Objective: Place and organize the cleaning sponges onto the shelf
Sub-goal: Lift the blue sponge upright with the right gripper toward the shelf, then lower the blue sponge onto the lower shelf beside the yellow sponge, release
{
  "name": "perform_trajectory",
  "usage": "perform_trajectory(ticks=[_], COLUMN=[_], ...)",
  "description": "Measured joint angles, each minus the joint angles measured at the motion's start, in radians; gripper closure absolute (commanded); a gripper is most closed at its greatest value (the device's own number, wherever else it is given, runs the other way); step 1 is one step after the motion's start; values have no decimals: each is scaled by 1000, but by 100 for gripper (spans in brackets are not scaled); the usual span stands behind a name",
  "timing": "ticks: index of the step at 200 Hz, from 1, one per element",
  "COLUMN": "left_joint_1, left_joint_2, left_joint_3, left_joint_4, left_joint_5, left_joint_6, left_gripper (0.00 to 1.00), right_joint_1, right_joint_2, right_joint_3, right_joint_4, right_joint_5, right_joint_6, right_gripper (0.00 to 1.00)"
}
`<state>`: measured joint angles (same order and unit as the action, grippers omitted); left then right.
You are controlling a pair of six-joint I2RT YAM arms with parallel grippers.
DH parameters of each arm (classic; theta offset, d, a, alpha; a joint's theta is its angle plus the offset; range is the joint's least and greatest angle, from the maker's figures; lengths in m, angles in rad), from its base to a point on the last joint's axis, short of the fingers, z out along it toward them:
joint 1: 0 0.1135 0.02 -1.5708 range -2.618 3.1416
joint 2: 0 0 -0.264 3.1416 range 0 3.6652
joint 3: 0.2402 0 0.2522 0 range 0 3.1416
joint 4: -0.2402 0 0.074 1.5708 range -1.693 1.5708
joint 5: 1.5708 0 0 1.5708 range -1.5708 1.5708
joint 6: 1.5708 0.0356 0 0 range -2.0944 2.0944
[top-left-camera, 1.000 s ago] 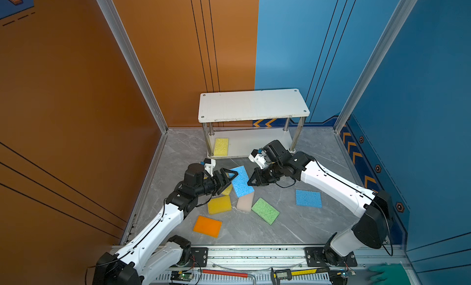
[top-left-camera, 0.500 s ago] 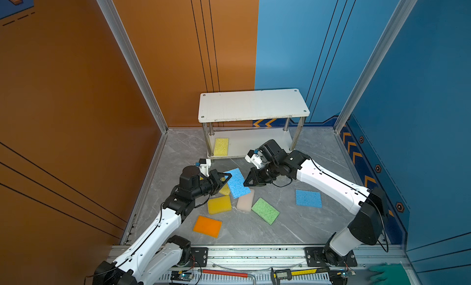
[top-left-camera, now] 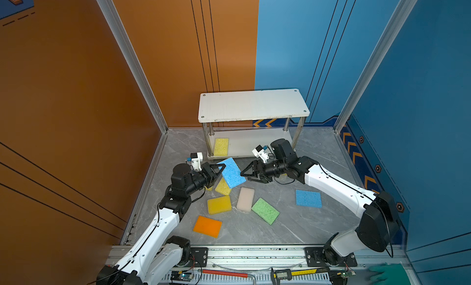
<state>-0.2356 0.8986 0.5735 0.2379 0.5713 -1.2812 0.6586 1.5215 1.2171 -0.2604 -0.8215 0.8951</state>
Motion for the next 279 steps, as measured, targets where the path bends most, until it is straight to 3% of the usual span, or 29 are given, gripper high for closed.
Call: perform_trajectory(ticks=[59, 90, 118, 148, 161, 184, 201, 217, 279], left_joint_1=[16, 26, 26, 26, 27, 35, 46, 58, 90], left_joint_2=[10, 8, -1, -3, -3, -3, -8, -28, -131], left_joint_3=[4, 3, 3, 3, 3, 1, 0, 7, 212], left_joint_4=[59, 63, 66, 66, 66, 71, 63, -1, -610], left_joint_5=[18, 22, 24, 25, 25, 30, 32, 29, -113], left_joint_6=[-38, -49, -53, -56, -56, -68, -63, -41, 264], left_gripper=[97, 97, 97, 96, 84, 42, 26, 20, 19], right_joint_1=[24, 25, 25, 26, 28, 28, 24, 13, -59], right_joint_2=[-1, -2, -2, -2, -2, -2, -2, -5, 0], right_joint_3=[-15, -16, -17, -20, -20, -20, -21, -22, -20], right_joint_4=[158, 175, 179, 179, 179, 179, 179, 174, 164], right_joint_5=[-43, -43, -43, -41, -39, -27, -7, 20, 233], right_joint_6=[99, 119, 121, 125, 124, 124, 124, 124, 126], right_gripper=[47, 61, 81, 88, 88, 88, 89, 89, 89])
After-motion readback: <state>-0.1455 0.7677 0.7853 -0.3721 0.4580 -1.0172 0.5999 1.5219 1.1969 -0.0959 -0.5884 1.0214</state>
